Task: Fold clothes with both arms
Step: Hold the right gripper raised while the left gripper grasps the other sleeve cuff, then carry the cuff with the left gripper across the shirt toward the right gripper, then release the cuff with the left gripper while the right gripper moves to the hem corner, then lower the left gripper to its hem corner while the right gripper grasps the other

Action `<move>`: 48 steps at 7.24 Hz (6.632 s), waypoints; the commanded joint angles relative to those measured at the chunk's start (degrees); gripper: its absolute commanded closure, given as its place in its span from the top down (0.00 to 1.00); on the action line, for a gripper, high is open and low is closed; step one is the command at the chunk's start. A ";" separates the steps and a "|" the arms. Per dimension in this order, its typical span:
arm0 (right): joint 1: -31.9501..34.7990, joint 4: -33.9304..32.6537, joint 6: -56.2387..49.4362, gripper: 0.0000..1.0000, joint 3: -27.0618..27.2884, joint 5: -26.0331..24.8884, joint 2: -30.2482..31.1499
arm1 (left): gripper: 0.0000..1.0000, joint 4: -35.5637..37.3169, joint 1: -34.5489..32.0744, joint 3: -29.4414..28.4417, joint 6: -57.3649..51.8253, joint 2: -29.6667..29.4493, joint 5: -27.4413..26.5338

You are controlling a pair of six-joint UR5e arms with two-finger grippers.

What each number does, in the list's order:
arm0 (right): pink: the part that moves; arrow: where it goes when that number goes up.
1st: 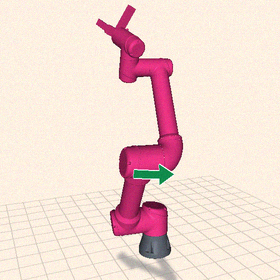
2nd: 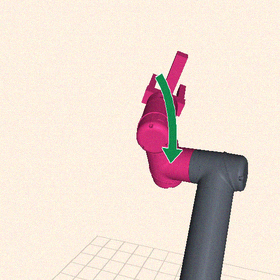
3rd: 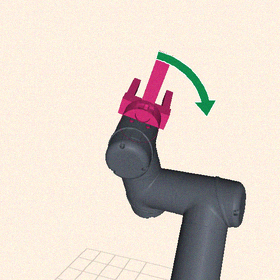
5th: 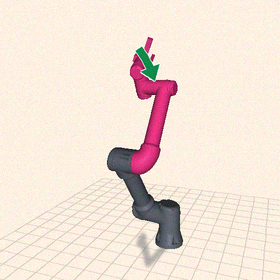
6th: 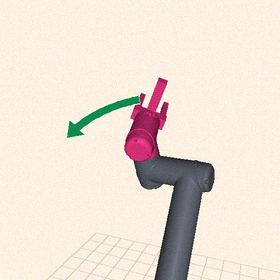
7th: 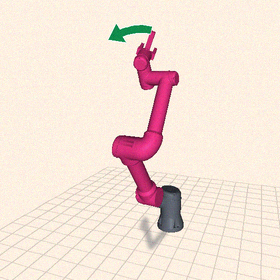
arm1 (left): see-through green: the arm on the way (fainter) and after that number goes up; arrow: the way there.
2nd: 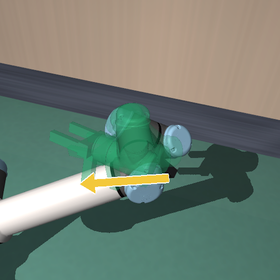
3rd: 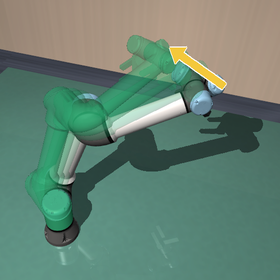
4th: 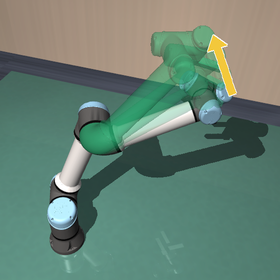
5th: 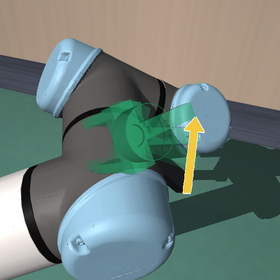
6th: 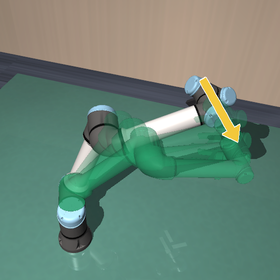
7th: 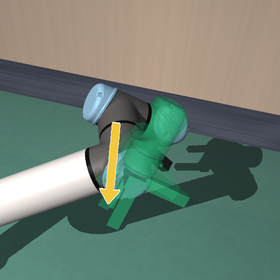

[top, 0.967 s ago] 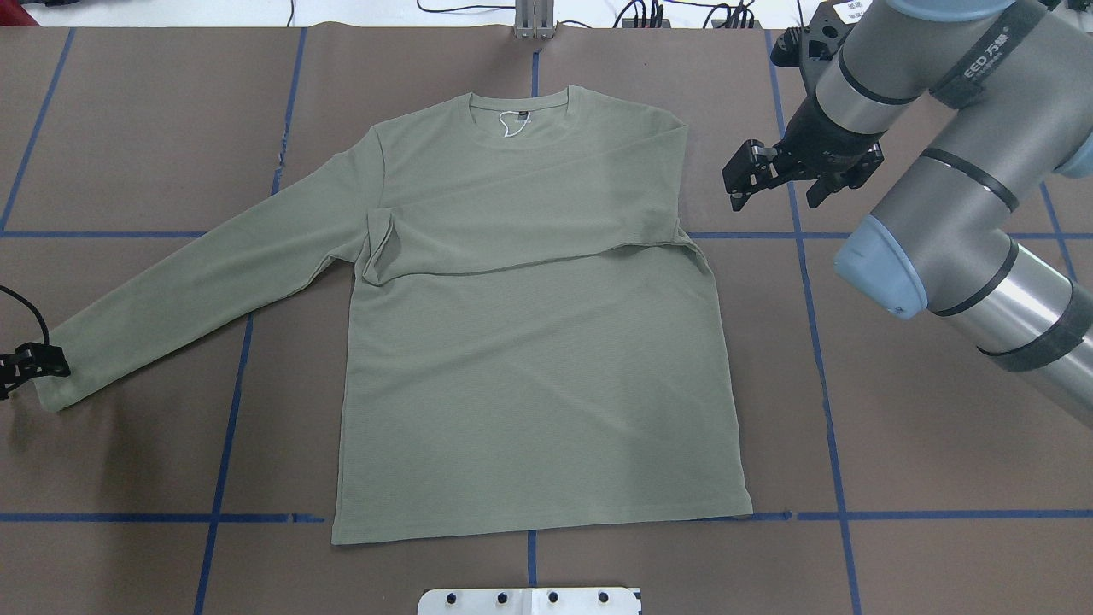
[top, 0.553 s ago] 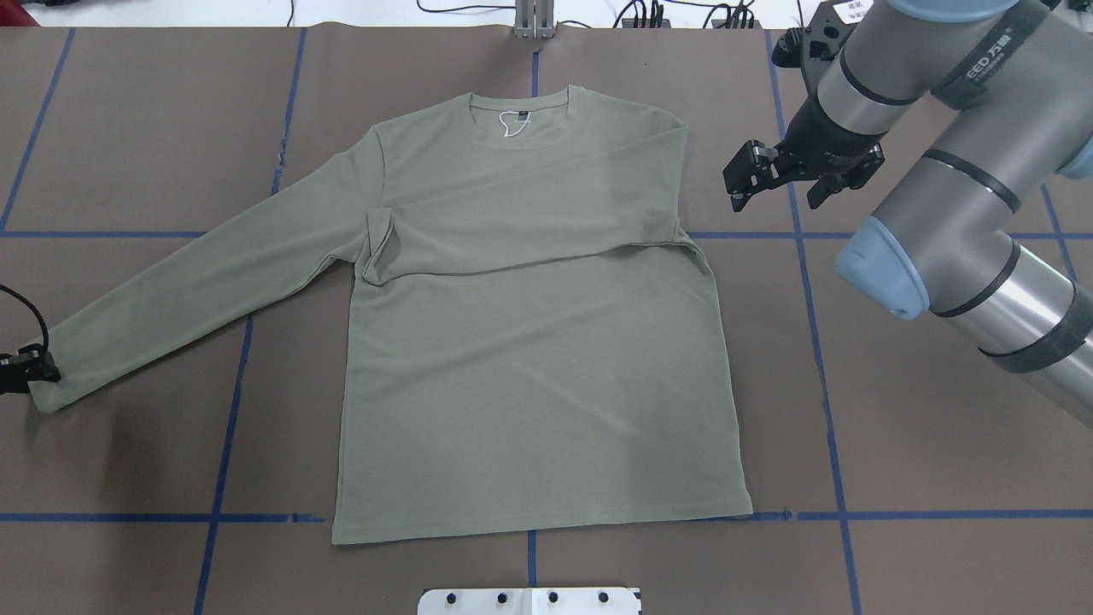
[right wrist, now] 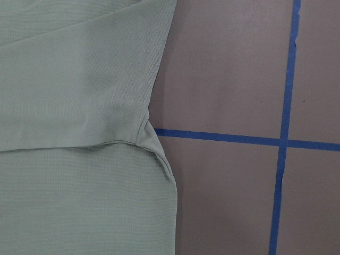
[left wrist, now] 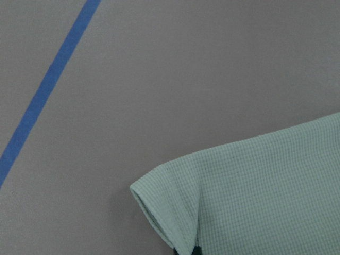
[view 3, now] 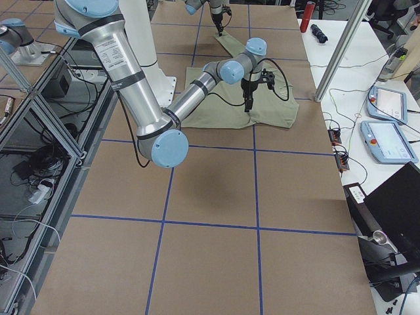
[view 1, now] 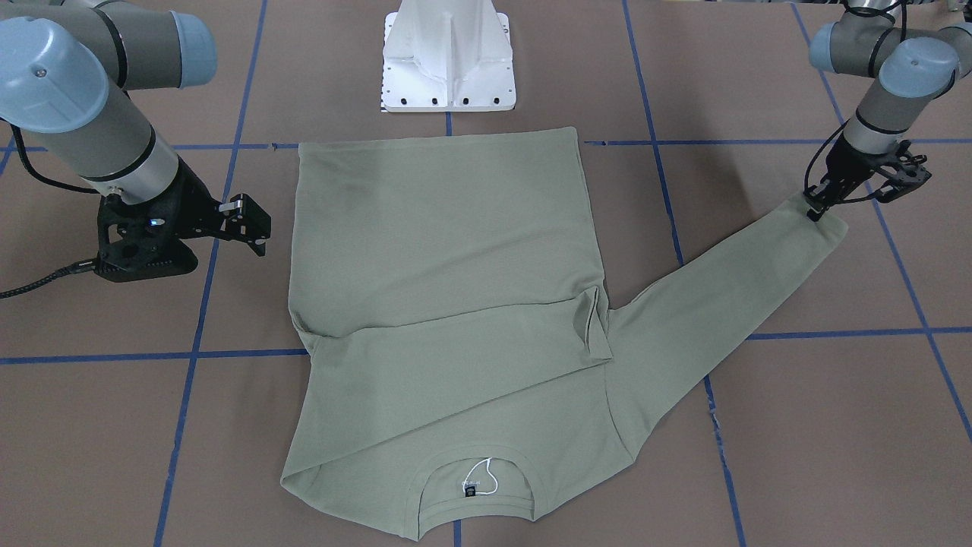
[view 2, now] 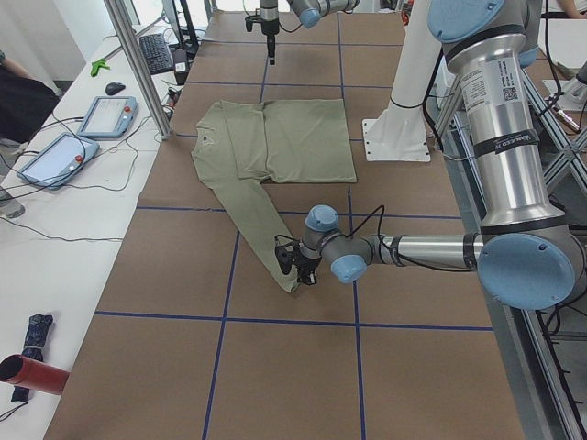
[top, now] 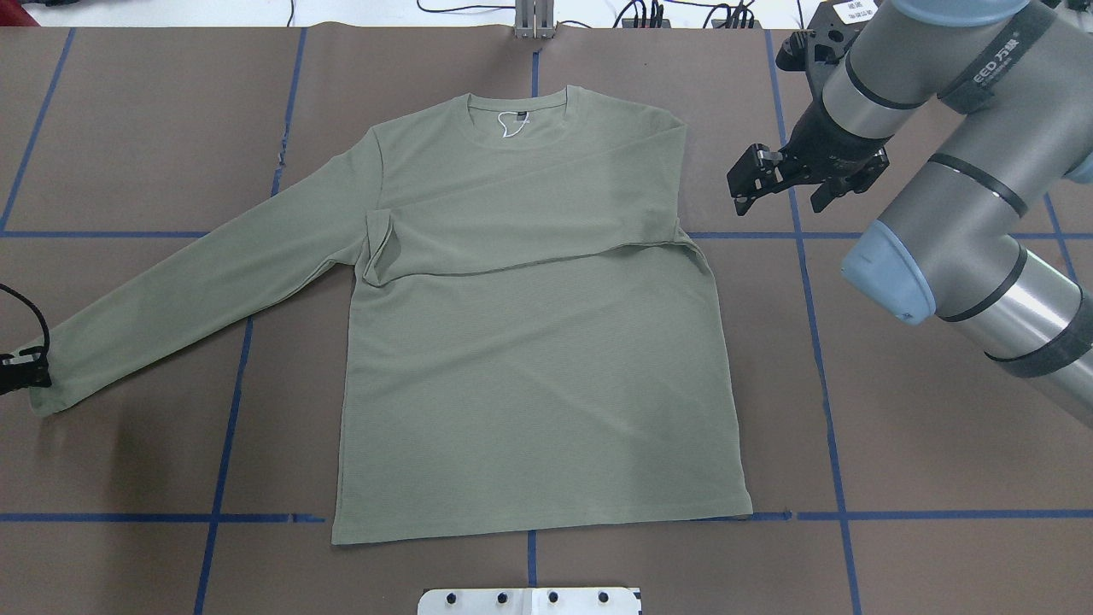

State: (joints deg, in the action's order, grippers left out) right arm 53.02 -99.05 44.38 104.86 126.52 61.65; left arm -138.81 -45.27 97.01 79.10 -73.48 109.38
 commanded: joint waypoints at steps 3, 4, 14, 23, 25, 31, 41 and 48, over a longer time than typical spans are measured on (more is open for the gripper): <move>-0.02 0.00 0.00 1.00 1.31 0.13 1.54 | 0.00 21.33 0.01 20.11 0.09 -3.04 2.50; 0.06 0.09 0.00 1.00 1.84 0.13 2.42 | 0.00 26.43 0.09 21.02 1.22 -9.43 3.03; 1.20 0.79 -1.32 1.00 10.72 0.04 19.74 | 0.00 42.33 10.34 -8.70 27.38 -74.20 2.08; 1.56 0.79 -1.14 1.00 10.28 -0.13 18.86 | 1.00 15.62 21.44 -28.96 28.23 -81.82 -11.17; 1.56 0.79 -0.88 1.00 10.37 -0.13 18.69 | 0.99 15.05 21.54 -28.90 22.87 -78.24 -13.22; -12.97 18.15 18.19 1.00 11.94 -8.34 19.39 | 0.99 32.17 17.24 6.63 5.57 -51.03 -8.04; -38.52 28.04 37.09 0.87 11.60 -27.82 25.37 | 0.99 48.02 17.32 22.26 1.58 -47.99 -8.04; -38.61 27.60 37.00 0.29 10.28 -26.86 25.45 | 0.99 47.93 17.32 22.35 1.67 -47.90 -8.04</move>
State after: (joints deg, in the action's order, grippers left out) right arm 14.42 -71.37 81.40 115.19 99.25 87.09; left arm -90.87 -27.95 119.35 80.77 -121.44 101.34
